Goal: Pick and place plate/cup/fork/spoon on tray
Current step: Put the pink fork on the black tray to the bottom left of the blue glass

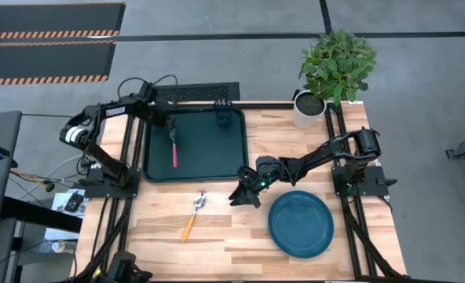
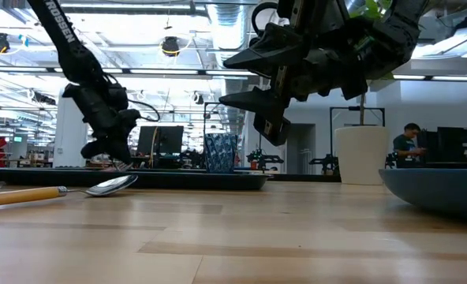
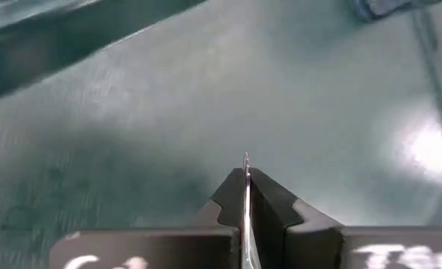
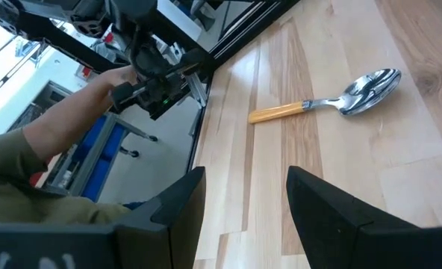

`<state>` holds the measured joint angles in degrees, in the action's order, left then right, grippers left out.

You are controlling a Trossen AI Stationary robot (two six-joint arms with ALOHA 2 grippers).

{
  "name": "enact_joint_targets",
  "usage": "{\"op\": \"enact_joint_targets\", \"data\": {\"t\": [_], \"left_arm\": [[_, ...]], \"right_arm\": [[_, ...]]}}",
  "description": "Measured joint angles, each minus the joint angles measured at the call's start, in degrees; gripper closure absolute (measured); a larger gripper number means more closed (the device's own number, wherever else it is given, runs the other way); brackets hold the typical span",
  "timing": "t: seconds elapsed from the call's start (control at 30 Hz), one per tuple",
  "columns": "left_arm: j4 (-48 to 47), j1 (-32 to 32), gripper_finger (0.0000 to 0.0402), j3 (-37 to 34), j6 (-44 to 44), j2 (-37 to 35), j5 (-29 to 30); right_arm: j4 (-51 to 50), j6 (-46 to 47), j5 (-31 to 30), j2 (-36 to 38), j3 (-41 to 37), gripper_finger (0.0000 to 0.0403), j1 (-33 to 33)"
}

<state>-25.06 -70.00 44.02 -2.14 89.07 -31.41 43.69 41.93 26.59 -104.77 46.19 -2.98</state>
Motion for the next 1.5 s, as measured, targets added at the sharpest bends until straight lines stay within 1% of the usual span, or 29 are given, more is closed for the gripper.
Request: {"op": "enact_joint_targets", "data": {"t": [0.1, 0.3, 0.57, 1.03, 1.2, 1.5], "left_arm": [[-0.9, 0.1, 0.0401, -0.1, -1.7, 0.2, 0.5], [-0.7, 0.0, 0.0401, -0.1, -1.9, 0.2, 2.6], [-0.9, 0.1, 0.0398, -0.1, -1.1, 0.2, 7.2], [-0.4, 0.3, 0.0348, -0.1, 1.1, 0.2, 7.6], [0.4, 0.3, 0.0347, -0.1, 3.2, 0.2, 7.6], [0.6, 0.3, 0.0347, -0.1, 3.7, 0.2, 7.4]], "right_arm": [[0.0, 0.0, 0.0, 0.0, 0.0, 0.0191, 0.0], [0.0, 0.0, 0.0, 0.0, 0.0, 0.0191, 0.0], [0.0, 0.0, 0.0, 0.0, 0.0, 0.0191, 0.1], [0.0, -0.4, -0.1, 0.0, 0.0, 0.0191, 0.1], [0.0, -0.4, -0.1, 0.0, 0.0, 0.0191, 0.1], [0.0, -0.4, -0.1, 0.0, 0.0, 0.0191, 0.1]]}}
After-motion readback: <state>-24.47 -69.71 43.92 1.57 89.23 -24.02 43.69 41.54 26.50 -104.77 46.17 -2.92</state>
